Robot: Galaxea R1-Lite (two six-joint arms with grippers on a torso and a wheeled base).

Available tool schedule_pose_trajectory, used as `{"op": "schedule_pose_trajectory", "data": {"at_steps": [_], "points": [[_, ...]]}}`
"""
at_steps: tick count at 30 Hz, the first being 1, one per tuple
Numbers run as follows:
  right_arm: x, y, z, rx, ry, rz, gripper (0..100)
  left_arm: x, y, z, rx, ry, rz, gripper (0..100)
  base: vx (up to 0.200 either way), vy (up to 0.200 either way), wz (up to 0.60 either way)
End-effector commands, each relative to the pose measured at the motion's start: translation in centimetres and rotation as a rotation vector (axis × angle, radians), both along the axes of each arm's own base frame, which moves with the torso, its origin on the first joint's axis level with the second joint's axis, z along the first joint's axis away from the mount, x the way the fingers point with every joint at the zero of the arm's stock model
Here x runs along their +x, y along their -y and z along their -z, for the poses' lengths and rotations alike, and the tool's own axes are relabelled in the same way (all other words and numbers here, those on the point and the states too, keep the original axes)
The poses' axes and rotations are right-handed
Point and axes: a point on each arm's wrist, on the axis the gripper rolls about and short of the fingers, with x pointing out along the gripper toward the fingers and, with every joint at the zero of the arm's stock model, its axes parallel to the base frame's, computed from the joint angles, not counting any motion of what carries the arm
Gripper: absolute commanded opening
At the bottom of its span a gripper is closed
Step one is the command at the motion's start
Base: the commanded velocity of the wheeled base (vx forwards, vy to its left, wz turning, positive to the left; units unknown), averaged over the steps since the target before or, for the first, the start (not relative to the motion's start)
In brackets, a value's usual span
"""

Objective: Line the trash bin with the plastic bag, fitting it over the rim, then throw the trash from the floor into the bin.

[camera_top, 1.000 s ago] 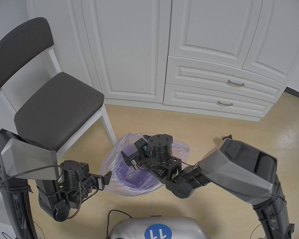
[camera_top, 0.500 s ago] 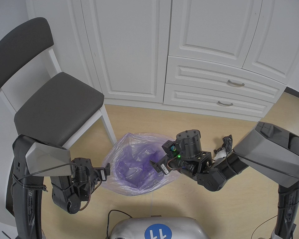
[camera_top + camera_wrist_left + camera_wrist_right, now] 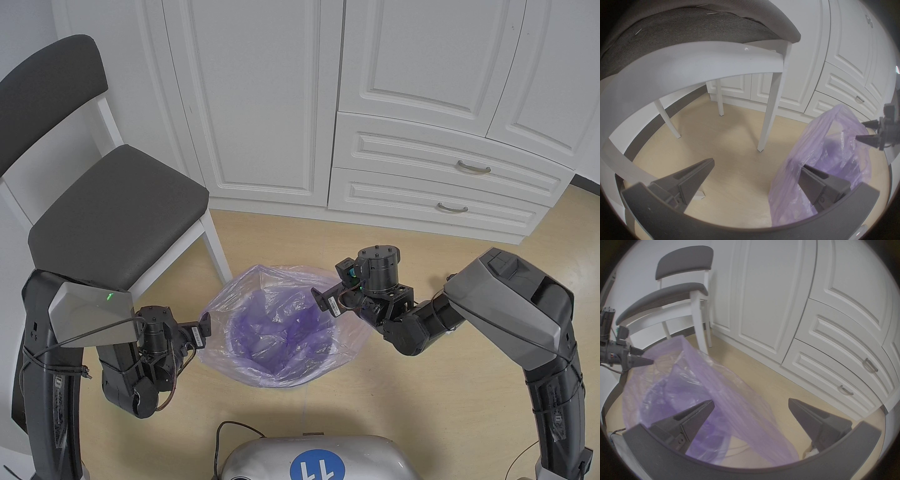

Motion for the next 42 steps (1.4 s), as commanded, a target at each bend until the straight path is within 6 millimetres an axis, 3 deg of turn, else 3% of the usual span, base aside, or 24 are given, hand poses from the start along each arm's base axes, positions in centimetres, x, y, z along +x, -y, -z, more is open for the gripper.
{"op": "schedule_pose_trajectory", "data": {"at_steps": [1, 7, 14, 21, 23, 26, 31, 37, 42], "points": [[2.1, -0.2, 3.3, 0.004, -0.013, 0.031, 100, 0.6, -0.1, -0.5, -0.029, 0.031, -0.014, 100, 0.000, 0.000, 0.00], [4.8, -1.3, 3.6, 0.095, 0.067, 0.081, 100, 1.3, 0.1, -0.5, -0.060, 0.055, -0.022, 100, 0.000, 0.000, 0.00], [6.8, -2.4, 4.1, 0.212, 0.130, 0.110, 100, 2.3, 0.0, 0.8, -0.048, 0.056, -0.074, 100, 0.000, 0.000, 0.00], [7.3, -2.4, 5.2, 0.244, 0.114, 0.117, 100, 3.7, -0.3, 3.1, -0.030, 0.049, -0.135, 100, 0.000, 0.000, 0.00], [7.5, -2.1, 6.7, 0.227, 0.085, 0.122, 100, 4.2, -0.5, 4.1, -0.020, 0.049, -0.166, 100, 0.000, 0.000, 0.00], [7.5, -1.8, 8.3, 0.205, 0.047, 0.125, 100, 4.4, -0.5, 4.7, -0.017, 0.042, -0.167, 100, 0.000, 0.000, 0.00], [7.5, -1.7, 9.1, 0.233, 0.004, 0.125, 100, 4.4, -0.6, 4.9, -0.009, 0.021, -0.168, 100, 0.000, 0.000, 0.00], [7.6, -1.6, 8.1, 0.278, 0.000, 0.132, 100, 4.0, -0.4, 5.1, 0.000, -0.011, -0.163, 100, 0.000, 0.000, 0.00], [7.3, -2.4, 4.6, 0.334, 0.036, 0.115, 100, 3.7, -0.1, 4.3, -0.008, 0.004, -0.153, 100, 0.000, 0.000, 0.00]]}}
